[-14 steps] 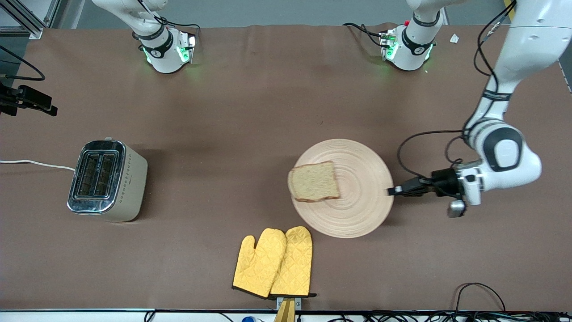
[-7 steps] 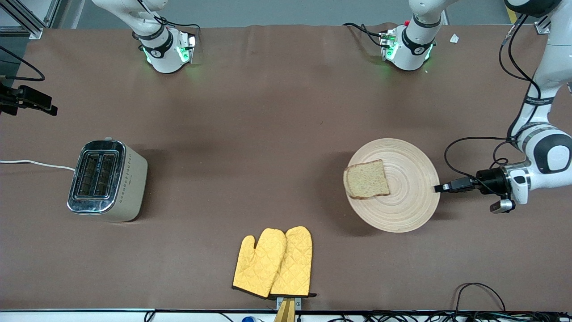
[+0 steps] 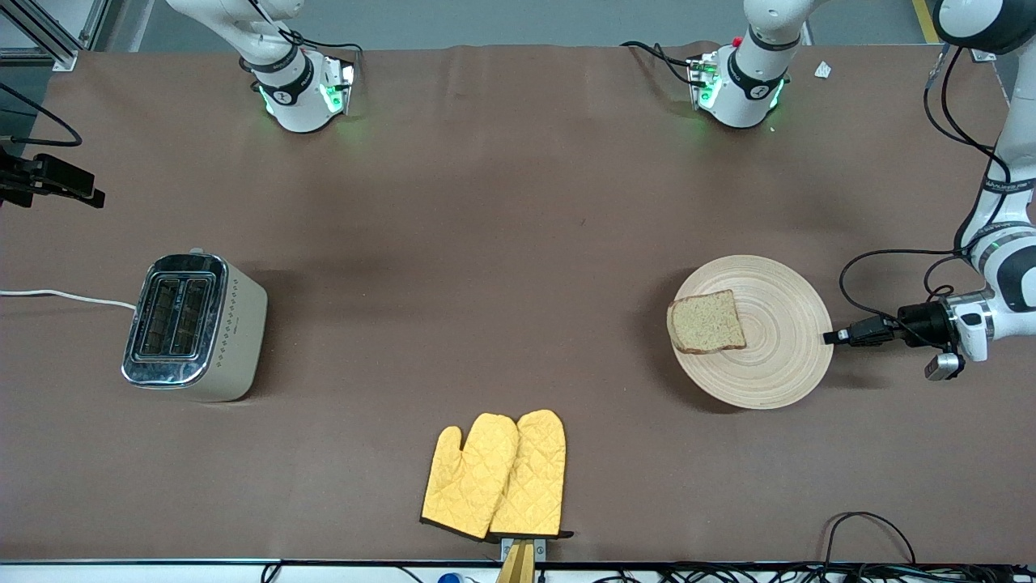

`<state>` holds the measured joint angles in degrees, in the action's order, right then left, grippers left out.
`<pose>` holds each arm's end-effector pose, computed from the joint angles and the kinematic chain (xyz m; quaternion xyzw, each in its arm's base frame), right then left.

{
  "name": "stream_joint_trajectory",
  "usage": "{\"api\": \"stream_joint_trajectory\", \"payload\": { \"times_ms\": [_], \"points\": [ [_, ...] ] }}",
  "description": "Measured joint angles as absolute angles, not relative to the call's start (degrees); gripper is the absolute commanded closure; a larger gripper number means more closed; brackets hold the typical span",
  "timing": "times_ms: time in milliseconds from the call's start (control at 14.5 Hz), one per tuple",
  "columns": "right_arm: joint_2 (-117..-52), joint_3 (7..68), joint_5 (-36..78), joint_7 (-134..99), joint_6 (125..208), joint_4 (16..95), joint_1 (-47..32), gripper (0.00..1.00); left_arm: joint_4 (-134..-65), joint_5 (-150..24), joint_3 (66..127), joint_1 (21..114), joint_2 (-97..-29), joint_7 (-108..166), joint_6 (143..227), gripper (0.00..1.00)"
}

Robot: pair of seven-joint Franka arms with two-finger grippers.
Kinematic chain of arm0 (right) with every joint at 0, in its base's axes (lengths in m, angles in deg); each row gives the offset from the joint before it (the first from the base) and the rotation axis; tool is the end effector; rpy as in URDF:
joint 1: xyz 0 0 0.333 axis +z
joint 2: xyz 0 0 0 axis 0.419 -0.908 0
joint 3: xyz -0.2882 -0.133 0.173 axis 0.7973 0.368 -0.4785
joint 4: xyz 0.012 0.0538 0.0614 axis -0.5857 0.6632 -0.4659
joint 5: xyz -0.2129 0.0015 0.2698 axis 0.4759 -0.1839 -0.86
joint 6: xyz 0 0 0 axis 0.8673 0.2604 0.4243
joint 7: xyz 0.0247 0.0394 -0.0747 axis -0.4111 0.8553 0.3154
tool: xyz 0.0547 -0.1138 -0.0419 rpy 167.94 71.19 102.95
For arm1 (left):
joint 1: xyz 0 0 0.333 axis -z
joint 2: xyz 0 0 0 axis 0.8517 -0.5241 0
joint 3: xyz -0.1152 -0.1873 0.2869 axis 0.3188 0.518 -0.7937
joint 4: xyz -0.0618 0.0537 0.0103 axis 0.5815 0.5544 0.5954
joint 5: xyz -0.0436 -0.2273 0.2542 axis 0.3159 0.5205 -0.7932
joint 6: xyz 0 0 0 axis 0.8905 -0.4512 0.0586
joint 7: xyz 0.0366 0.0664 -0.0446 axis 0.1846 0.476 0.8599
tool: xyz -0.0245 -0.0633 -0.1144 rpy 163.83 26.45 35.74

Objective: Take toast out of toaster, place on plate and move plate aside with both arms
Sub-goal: 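Drag the plate with the left gripper away from the toaster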

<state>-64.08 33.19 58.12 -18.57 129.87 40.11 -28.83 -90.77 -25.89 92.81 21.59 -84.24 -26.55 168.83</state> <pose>0.4937 -0.0454 0.6493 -0.9975 0.0115 0.0695 0.0023 0.6072 0.1880 0.2235 0.8550 -0.0044 0.0282 0.5178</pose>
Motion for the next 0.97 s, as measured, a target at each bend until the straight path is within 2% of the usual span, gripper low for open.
{"api": "stream_joint_trajectory", "payload": {
  "times_ms": [552,690,759,828,966],
  "points": [
    [-64.08,33.19,58.11,-18.57,129.83,40.13,-28.83,0.00,-85.58,-26.44,92.73,21.23,-89.77,-27.17,168.84,0.92],
    [-64.08,33.20,58.07,-18.57,129.83,40.13,-28.83,0.00,-85.08,-26.46,92.54,21.15,-90.31,-27.95,168.84,0.86],
    [-64.08,33.20,58.06,-18.57,129.83,40.13,-28.83,0.00,-84.68,-26.48,92.45,21.12,-90.69,-28.39,168.84,0.76],
    [-64.08,33.20,58.06,-18.57,129.83,40.13,-28.84,0.00,-84.22,-26.48,92.43,21.09,-91.11,-28.79,168.77,0.61],
    [-64.08,33.20,58.06,-18.57,129.83,40.13,-28.87,0.00,-83.49,-26.48,92.45,21.09,-91.82,-29.84,168.48,0.00]
  ]
}}
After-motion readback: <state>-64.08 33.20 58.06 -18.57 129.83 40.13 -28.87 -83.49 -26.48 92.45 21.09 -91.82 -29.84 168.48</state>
